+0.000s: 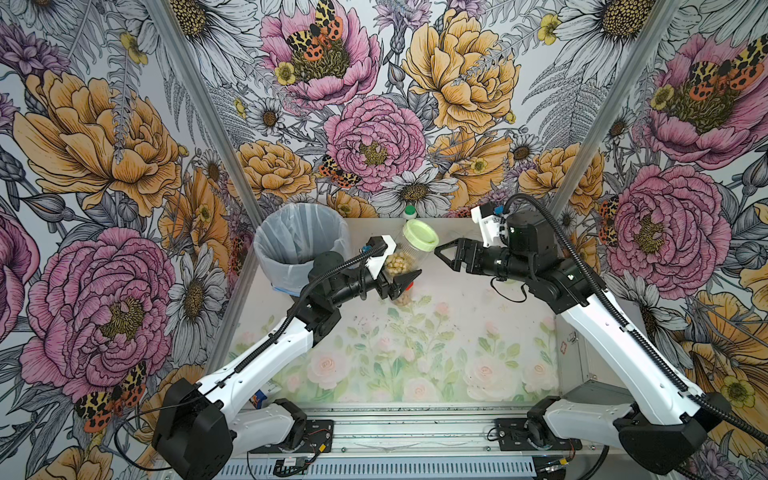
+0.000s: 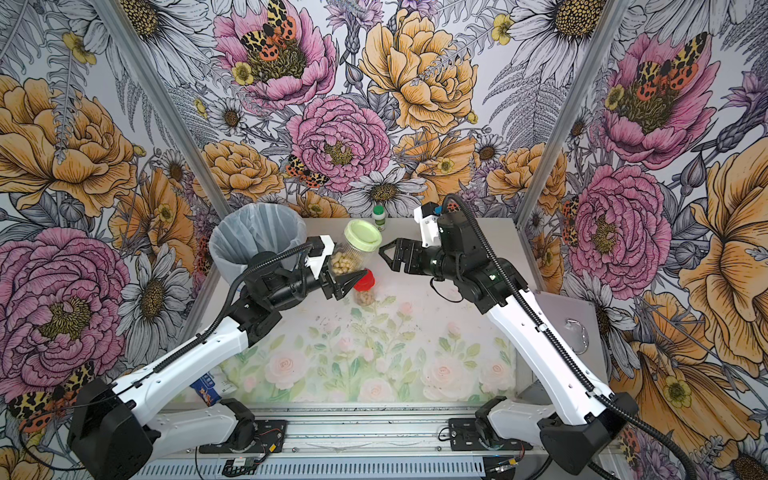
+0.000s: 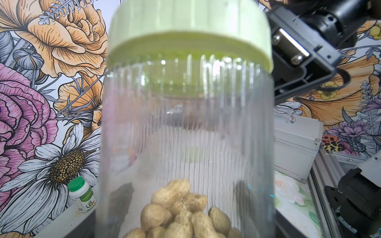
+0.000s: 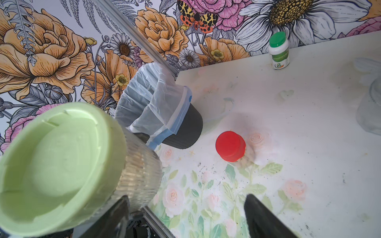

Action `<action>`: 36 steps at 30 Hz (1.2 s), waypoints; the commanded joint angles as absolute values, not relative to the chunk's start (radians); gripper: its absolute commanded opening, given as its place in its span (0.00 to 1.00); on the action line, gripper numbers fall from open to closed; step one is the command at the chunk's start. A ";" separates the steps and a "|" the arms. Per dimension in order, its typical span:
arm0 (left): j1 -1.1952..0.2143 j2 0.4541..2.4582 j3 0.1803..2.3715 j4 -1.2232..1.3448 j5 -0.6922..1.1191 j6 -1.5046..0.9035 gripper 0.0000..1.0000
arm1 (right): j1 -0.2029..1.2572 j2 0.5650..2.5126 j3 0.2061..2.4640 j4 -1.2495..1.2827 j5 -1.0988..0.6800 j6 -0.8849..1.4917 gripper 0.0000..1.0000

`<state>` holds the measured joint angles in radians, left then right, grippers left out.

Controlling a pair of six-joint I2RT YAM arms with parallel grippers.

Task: Empty moldy peanuts from jars
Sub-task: Unscrew the lid from the jar.

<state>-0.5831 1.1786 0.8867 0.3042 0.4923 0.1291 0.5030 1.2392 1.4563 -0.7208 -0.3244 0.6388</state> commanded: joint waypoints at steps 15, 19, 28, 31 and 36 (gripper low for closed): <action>-0.587 1.117 0.865 0.374 0.497 0.143 0.22 | 0.367 1.170 1.508 -0.688 -0.498 0.705 0.91; -0.591 1.123 0.859 0.373 0.498 0.143 0.22 | 0.386 1.188 1.562 -0.663 -0.523 0.720 0.92; -0.597 1.134 0.866 0.365 0.495 0.147 0.22 | 0.477 1.303 1.638 -0.667 -0.515 0.742 0.89; -0.597 1.138 0.865 0.365 0.495 0.148 0.22 | 0.502 1.326 1.663 -0.667 -0.493 0.737 0.90; -0.598 1.150 0.867 0.363 0.498 0.149 0.22 | 0.525 1.349 1.693 -0.667 -0.485 0.735 0.91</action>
<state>-0.5915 1.1542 0.8551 0.2955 0.4915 0.1337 0.5152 1.3506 1.6424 -0.6796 -0.4984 0.7338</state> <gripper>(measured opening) 0.833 0.909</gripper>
